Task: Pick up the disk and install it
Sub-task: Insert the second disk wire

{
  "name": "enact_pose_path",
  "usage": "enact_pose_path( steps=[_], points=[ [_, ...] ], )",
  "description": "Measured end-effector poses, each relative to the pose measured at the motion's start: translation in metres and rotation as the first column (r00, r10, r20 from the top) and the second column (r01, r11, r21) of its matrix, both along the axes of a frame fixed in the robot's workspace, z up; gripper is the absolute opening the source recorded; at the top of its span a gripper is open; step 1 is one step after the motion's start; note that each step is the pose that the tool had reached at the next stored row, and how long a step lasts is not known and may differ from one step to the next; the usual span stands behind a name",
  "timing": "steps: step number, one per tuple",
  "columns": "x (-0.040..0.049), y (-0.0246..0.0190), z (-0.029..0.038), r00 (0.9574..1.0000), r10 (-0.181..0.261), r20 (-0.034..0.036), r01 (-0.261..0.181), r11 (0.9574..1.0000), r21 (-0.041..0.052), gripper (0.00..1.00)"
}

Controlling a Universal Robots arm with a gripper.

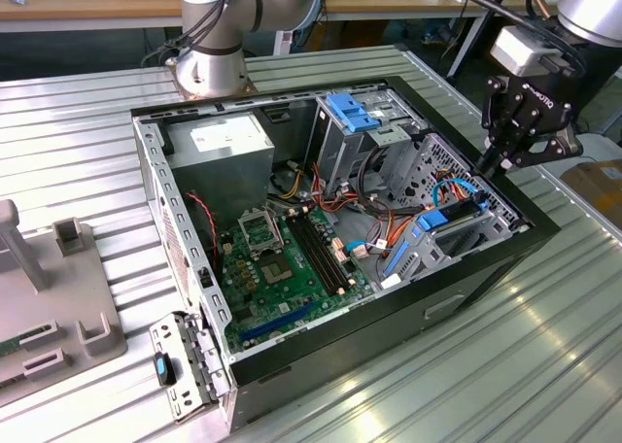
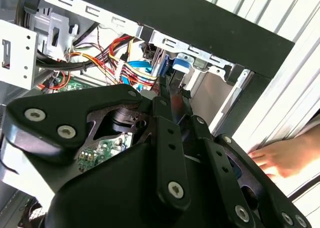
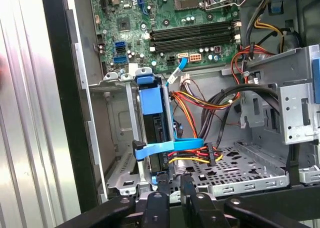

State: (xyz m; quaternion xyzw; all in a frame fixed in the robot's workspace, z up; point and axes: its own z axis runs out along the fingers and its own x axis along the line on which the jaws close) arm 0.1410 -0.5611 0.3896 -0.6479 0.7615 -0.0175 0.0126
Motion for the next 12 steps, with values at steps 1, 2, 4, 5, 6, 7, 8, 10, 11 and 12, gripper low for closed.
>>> enact_pose_path(
  steps=[1,2,4,5,6,7,8,10,11,12],
  points=[
    [0.0000,0.0000,0.0000,1.0000,0.000,0.0001,0.000,1.0000,0.0000,0.24],
    [0.0000,0.0001,0.0001,1.0000,0.000,0.0002,0.000,1.0000,-0.0001,0.24],
    [0.0012,0.0001,0.0000,1.0000,0.000,-0.0065,0.000,1.0000,-0.0013,0.24],
    [0.0019,0.0001,0.0000,0.9999,0.000,-0.0116,0.000,1.0000,-0.0028,0.24],
    [0.0022,0.0001,0.0000,0.9999,0.000,-0.0146,0.000,1.0000,-0.0056,0.24],
    [0.0022,0.0001,0.0001,0.9999,0.000,-0.0147,0.000,1.0000,-0.0057,0.24],
    [0.0022,0.0001,0.0001,0.9999,0.000,-0.0148,0.000,1.0000,-0.0058,0.24],
    [0.0022,0.0000,0.0001,0.9999,0.000,-0.0149,0.000,1.0000,-0.0059,0.24],
    [-0.0001,-0.0003,0.0000,0.9999,0.001,-0.0149,-0.001,1.0000,-0.0056,0.24],
    [-0.0037,-0.0004,0.0000,0.9999,0.002,-0.0147,-0.002,1.0000,-0.0056,0.24]
  ],
)
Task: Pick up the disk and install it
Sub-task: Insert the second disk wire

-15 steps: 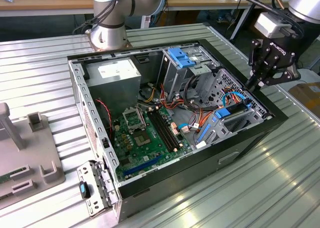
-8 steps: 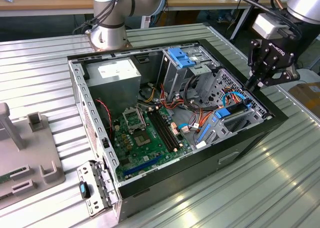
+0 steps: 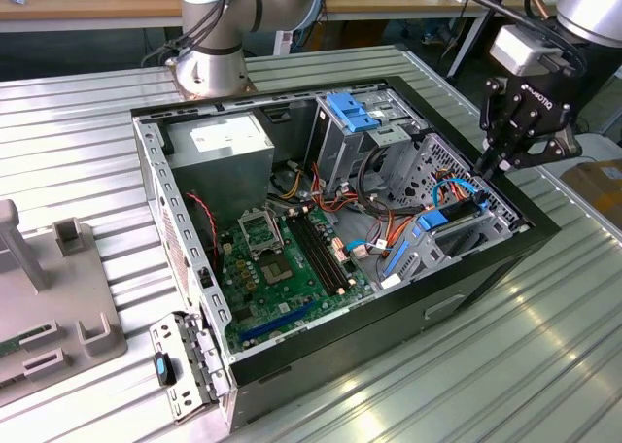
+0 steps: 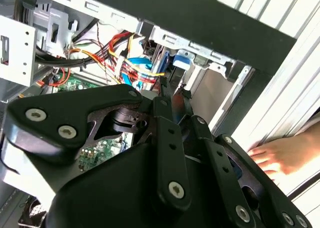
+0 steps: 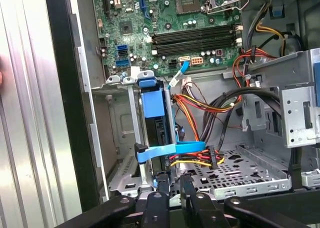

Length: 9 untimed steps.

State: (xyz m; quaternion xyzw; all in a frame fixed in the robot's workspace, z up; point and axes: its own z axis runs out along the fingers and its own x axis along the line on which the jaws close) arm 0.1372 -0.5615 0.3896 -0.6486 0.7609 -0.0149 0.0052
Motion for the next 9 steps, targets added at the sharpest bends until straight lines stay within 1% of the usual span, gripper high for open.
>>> enact_pose_path(
  steps=[2,3,4,6,9],
  points=[
    [-0.0067,-0.0001,0.0000,1.0000,0.000,0.0006,0.000,1.0000,-0.0001,0.24],
    [-0.0150,-0.0004,0.0000,1.0000,0.002,0.0010,-0.002,1.0000,-0.0001,0.24],
    [-0.0190,-0.0009,0.0000,1.0000,0.003,0.0014,-0.003,1.0000,-0.0003,0.24],
    [-0.0225,-0.0036,0.0000,0.9999,0.013,0.0029,-0.013,0.9999,-0.0019,0.24],
    [-0.0234,-0.0067,0.0001,0.9997,0.026,0.0036,-0.026,0.9996,-0.0050,0.24]
  ],
)
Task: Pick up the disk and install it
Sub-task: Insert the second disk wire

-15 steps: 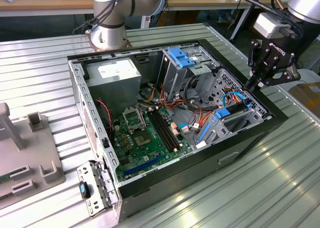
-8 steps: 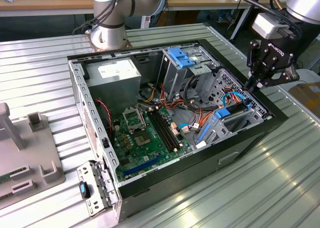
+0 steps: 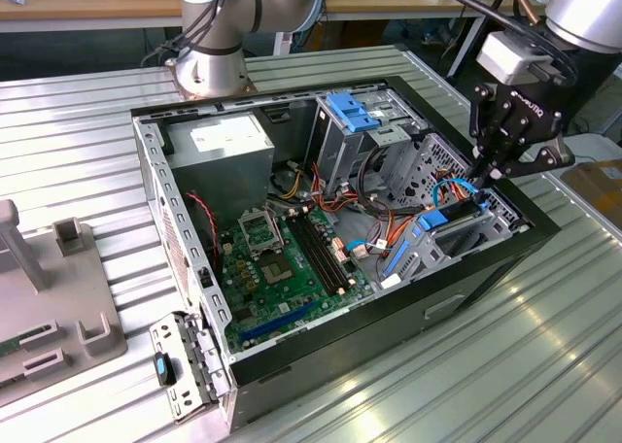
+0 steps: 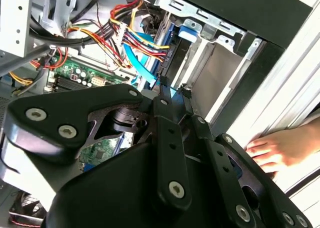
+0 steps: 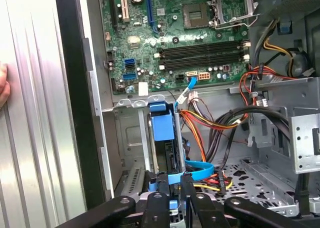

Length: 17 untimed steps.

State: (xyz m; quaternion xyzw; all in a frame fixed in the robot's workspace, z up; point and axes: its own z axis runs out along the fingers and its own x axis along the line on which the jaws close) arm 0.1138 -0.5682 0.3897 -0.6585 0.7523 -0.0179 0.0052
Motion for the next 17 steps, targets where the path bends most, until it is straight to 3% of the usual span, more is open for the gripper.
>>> enact_pose_path(
  steps=[7,9,11,15,16,17],
  points=[
    [-0.0006,-0.0011,0.0000,1.0000,0.007,0.0002,-0.007,1.0000,-0.0031,0.25],
    [-0.0006,-0.0011,0.0000,1.0000,0.007,0.0002,-0.007,1.0000,-0.0031,0.31],
    [-0.0006,-0.0011,0.0000,1.0000,0.007,0.0002,-0.007,1.0000,-0.0031,0.44],
    [-0.0006,-0.0015,-0.0001,1.0000,0.008,0.0002,-0.008,1.0000,-0.0028,0.49],
    [-0.0005,-0.0108,-0.0002,1.0000,0.008,0.0002,-0.008,1.0000,-0.0011,0.56],
    [-0.0005,-0.0143,-0.0004,1.0000,0.008,0.0003,-0.008,1.0000,-0.0011,0.56]
  ],
)
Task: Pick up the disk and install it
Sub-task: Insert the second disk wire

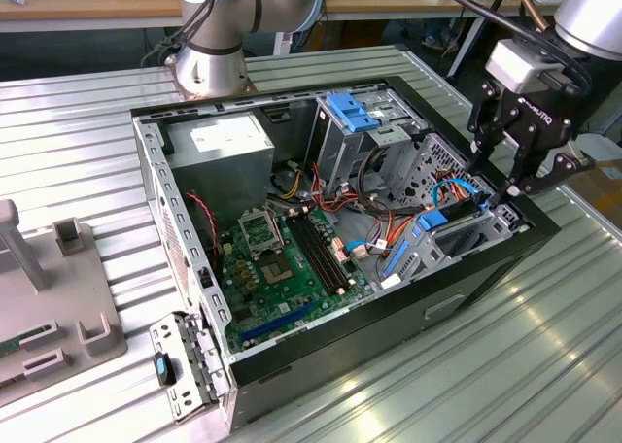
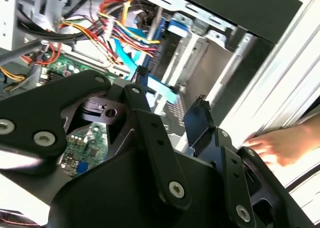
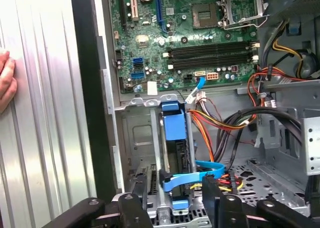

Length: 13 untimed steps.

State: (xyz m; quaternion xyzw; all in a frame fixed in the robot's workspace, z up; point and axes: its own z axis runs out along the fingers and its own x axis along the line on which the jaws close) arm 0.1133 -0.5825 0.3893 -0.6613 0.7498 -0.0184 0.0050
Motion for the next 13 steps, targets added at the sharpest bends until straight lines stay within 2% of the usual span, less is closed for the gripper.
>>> enact_pose_path(
  steps=[1,4,8,9,13],
  points=[
    [0.0000,-0.0013,-0.0005,1.0000,0.000,-0.0001,0.000,1.0000,0.0001,0.56],
    [-0.0001,-0.0017,-0.0093,1.0000,0.000,0.0000,0.000,1.0000,-0.0002,0.56],
    [-0.0002,-0.0017,-0.0100,1.0000,0.000,-0.0001,0.000,1.0000,-0.0002,0.55],
    [-0.0002,-0.0017,-0.0100,1.0000,0.000,-0.0001,0.000,1.0000,-0.0002,0.42],
    [-0.0002,-0.0017,-0.0100,1.0000,0.000,-0.0001,0.000,1.0000,-0.0002,0.18]
  ],
)
